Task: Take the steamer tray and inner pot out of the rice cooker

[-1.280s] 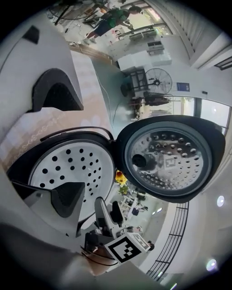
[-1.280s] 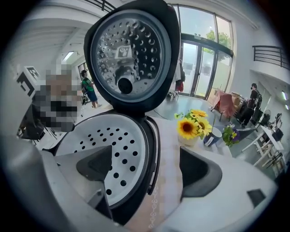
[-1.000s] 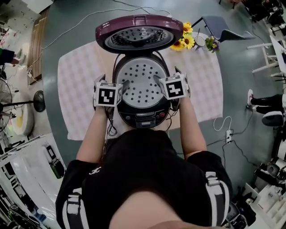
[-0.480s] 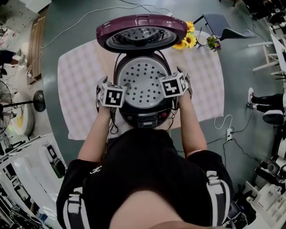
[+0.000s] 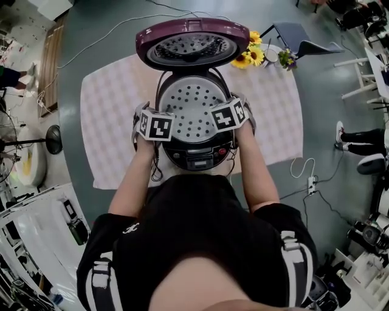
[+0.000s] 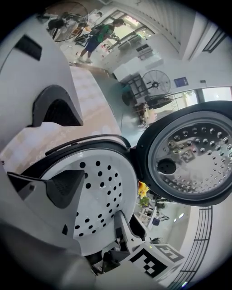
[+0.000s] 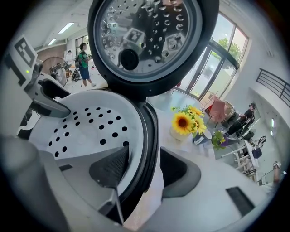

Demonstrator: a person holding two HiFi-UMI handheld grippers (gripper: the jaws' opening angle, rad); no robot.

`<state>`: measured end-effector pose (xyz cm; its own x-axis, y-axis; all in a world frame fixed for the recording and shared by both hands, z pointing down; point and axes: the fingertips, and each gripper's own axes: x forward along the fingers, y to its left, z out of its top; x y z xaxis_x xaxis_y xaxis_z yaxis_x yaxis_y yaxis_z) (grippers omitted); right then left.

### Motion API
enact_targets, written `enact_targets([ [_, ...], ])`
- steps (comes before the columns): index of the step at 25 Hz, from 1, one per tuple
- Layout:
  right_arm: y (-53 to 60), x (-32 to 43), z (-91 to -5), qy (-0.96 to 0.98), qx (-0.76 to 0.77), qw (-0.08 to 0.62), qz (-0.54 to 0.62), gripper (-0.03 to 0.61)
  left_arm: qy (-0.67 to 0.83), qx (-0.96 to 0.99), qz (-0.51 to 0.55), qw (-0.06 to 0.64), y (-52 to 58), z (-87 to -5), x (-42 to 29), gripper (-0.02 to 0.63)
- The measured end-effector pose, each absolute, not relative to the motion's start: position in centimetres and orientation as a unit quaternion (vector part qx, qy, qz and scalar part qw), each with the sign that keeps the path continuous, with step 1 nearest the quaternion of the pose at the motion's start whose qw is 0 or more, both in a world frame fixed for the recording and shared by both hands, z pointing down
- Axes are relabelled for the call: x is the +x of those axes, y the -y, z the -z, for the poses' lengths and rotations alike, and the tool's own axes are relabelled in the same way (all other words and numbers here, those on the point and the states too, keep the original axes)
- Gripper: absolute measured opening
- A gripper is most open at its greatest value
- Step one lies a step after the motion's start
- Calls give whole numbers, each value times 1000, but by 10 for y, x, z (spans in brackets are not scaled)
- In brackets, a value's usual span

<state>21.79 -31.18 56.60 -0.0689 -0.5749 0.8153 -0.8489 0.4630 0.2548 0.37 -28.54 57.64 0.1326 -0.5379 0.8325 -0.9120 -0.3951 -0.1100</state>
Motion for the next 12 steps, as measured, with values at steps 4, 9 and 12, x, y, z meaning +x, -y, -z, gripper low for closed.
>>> enact_targets([
  [4, 311, 214, -549, 721, 507, 455, -125, 213, 514, 721, -414, 212, 283, -563, 3, 266],
  [9, 310, 209, -523, 724, 521, 442, -92, 172, 526, 729, -389, 202, 283, -537, 1, 225],
  [12, 310, 204, -501, 731, 534, 420, -70, 151, 537, 736, -361, 200, 282, -519, -1, 206],
])
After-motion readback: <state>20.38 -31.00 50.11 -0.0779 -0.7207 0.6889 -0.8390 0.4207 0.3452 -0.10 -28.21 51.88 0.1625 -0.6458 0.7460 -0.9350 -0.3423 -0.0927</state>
